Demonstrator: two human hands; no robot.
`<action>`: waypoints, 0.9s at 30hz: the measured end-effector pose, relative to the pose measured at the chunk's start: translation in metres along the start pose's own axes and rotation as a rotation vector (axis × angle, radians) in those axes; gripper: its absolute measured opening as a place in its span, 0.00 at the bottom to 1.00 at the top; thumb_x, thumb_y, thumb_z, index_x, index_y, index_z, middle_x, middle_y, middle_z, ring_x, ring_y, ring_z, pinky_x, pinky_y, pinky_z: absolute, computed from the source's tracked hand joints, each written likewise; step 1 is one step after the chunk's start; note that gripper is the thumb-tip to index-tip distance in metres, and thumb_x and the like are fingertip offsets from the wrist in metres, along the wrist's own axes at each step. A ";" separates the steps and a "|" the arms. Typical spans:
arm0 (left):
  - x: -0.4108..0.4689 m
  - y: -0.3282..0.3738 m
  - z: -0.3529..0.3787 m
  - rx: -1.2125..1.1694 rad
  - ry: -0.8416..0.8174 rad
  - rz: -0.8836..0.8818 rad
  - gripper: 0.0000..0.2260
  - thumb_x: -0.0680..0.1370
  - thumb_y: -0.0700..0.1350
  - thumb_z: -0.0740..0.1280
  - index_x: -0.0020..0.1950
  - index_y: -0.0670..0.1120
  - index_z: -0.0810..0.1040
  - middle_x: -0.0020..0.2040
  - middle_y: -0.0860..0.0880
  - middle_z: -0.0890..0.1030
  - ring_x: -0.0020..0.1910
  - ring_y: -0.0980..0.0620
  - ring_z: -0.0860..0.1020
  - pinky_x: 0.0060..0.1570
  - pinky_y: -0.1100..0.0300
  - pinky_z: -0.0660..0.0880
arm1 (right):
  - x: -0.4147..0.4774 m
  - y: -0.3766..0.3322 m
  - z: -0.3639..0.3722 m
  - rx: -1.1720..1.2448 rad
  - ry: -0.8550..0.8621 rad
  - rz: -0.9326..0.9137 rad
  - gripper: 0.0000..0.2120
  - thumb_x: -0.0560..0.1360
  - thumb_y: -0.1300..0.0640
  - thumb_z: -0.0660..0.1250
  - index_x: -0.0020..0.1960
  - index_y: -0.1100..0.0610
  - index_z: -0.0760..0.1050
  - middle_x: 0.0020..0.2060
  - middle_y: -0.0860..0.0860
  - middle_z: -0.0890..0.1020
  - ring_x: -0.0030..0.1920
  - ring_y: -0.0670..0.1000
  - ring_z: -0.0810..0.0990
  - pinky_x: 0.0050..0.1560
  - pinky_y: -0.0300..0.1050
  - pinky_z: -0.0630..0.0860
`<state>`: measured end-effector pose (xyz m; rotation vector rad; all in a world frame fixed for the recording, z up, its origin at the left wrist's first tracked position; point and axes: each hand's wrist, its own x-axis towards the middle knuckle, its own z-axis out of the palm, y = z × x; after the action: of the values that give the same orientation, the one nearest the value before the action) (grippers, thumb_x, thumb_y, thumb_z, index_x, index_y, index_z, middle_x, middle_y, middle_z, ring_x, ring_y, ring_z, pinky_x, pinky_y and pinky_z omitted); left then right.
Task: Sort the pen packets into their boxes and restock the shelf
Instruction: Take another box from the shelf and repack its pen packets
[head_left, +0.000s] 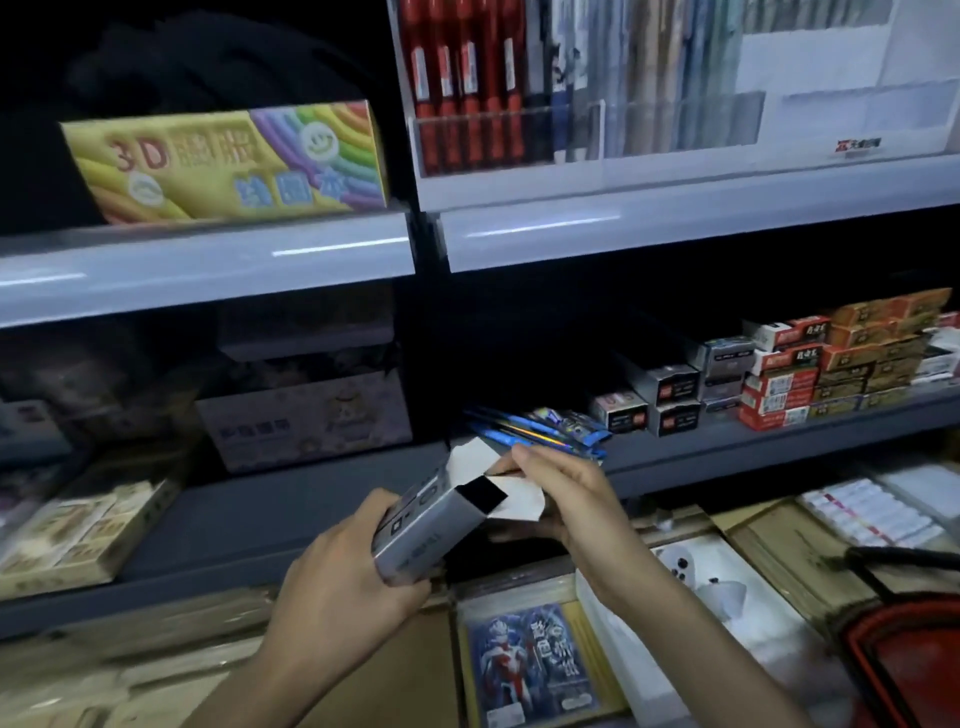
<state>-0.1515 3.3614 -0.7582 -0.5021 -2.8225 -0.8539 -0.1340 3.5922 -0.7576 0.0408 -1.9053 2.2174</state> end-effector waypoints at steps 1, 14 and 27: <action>0.001 -0.005 0.004 -0.029 -0.001 -0.023 0.20 0.66 0.51 0.74 0.51 0.62 0.68 0.38 0.58 0.80 0.35 0.55 0.79 0.36 0.54 0.77 | 0.002 0.002 0.000 -0.013 0.026 -0.004 0.15 0.84 0.55 0.64 0.50 0.63 0.85 0.43 0.55 0.87 0.46 0.58 0.86 0.46 0.58 0.86; 0.000 -0.038 0.040 -0.254 0.021 -0.084 0.20 0.66 0.49 0.75 0.51 0.63 0.70 0.41 0.64 0.80 0.33 0.57 0.77 0.31 0.55 0.72 | 0.038 0.008 -0.042 -0.688 0.741 -0.155 0.14 0.76 0.43 0.75 0.50 0.53 0.77 0.38 0.54 0.80 0.35 0.43 0.76 0.26 0.26 0.68; -0.007 -0.049 0.049 -0.231 0.004 -0.079 0.20 0.61 0.61 0.66 0.51 0.63 0.70 0.39 0.63 0.79 0.32 0.57 0.76 0.32 0.55 0.76 | 0.058 0.024 -0.056 -0.348 0.769 -0.065 0.14 0.71 0.51 0.81 0.53 0.54 0.85 0.35 0.50 0.84 0.29 0.43 0.80 0.33 0.41 0.74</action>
<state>-0.1650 3.3487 -0.8254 -0.4194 -2.7710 -1.2032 -0.1880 3.6517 -0.7808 -0.6851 -1.7386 1.4898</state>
